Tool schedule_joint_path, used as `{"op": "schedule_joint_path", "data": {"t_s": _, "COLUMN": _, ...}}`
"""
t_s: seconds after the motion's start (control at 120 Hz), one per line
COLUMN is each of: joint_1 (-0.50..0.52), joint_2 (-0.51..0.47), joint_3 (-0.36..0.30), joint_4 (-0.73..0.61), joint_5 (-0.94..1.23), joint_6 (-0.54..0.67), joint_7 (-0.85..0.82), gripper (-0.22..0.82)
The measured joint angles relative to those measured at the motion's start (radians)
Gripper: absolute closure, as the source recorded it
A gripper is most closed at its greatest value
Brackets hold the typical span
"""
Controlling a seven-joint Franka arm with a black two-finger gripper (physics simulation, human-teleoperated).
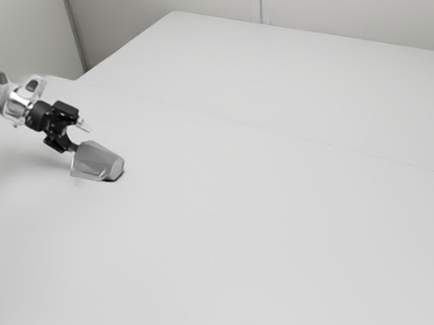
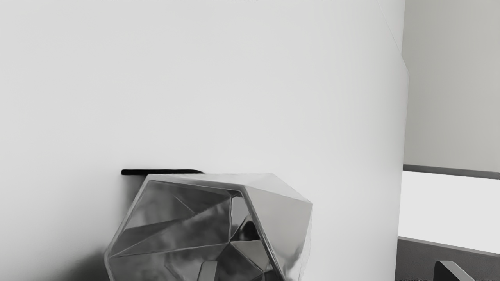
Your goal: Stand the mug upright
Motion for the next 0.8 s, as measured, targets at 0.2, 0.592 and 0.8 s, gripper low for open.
{"op": "schedule_joint_path", "data": {"t_s": 0.2, "joint_1": -0.001, "joint_2": 0.012, "joint_3": -0.021, "joint_4": -0.006, "joint_5": -0.038, "joint_6": 0.008, "joint_7": 0.064, "gripper": 0.0}}
{"op": "schedule_joint_path", "data": {"t_s": 0.592, "joint_1": 0.01, "joint_2": -0.01, "joint_3": -0.024, "joint_4": -0.069, "joint_5": -0.058, "joint_6": -0.027, "joint_7": 0.142, "gripper": 0.68}}
{"op": "schedule_joint_path", "data": {"t_s": 0.8, "joint_1": 0.0, "joint_2": -0.121, "joint_3": -0.025, "joint_4": -0.158, "joint_5": -0.061, "joint_6": -0.036, "joint_7": 0.168, "gripper": 0.75}}
